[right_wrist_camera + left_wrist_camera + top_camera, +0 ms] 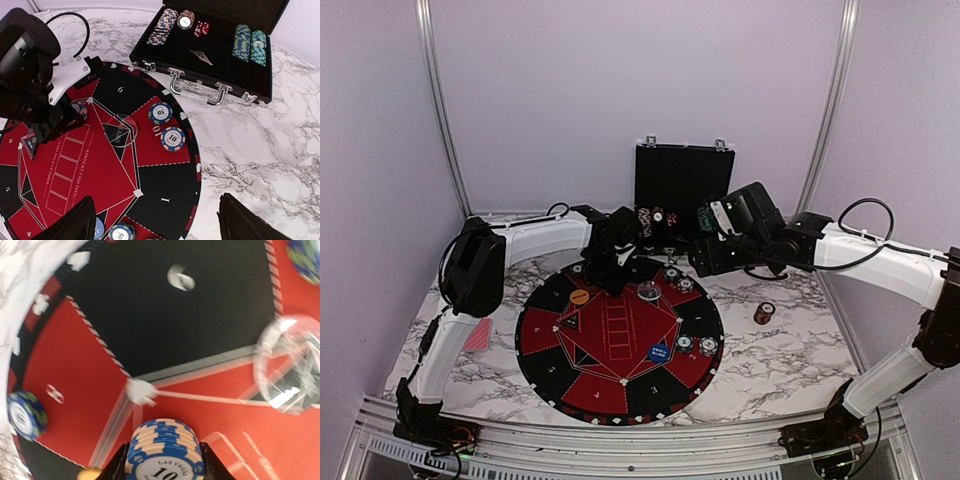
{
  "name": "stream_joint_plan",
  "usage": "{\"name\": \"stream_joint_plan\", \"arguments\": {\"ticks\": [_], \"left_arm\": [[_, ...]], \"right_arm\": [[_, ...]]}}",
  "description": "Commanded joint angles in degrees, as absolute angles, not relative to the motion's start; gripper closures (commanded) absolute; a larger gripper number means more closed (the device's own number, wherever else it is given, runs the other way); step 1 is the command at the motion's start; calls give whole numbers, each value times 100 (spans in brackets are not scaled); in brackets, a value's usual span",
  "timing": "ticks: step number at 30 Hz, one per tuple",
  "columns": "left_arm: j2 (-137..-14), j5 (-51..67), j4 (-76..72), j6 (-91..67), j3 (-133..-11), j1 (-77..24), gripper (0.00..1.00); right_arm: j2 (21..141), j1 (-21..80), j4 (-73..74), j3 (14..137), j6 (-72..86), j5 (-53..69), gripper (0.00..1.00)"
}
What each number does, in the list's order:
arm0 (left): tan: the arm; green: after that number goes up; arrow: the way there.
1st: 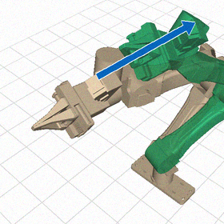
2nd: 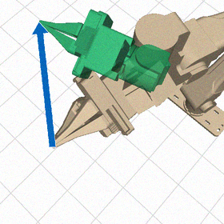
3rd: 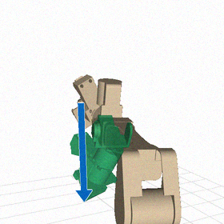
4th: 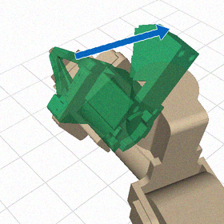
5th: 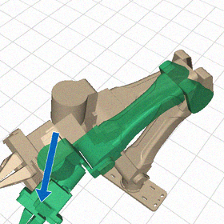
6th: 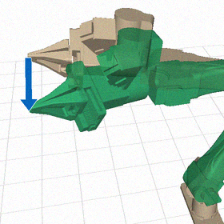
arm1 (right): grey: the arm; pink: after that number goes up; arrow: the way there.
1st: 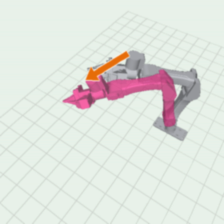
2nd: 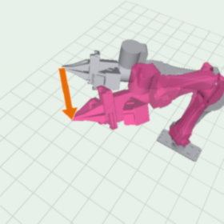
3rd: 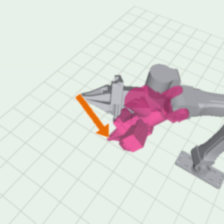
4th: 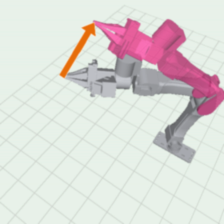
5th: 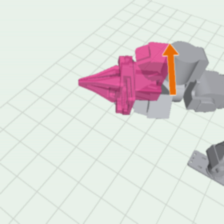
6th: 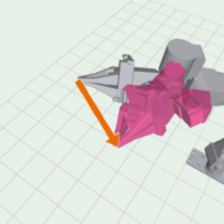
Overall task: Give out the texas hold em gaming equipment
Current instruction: Move the poker chips pile to the big blind area.
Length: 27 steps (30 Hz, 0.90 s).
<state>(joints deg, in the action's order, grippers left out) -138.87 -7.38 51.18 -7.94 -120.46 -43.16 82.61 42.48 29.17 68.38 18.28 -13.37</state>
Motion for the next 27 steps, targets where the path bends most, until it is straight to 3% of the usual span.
{"name": "stream_joint_plan", "arguments": {"ticks": [1, 27], "left_arm": [[-14214, -890, 5462, -592, -12586, -4078, 67], [-15088, -848, 5520, -381, -13732, -3482, 66]], "right_arm": [[8347, 4239, 2848, 6959, 1869, -1301, 18], [8703, 4243, 2970, 7233, 1837, -1133, 18]]}}
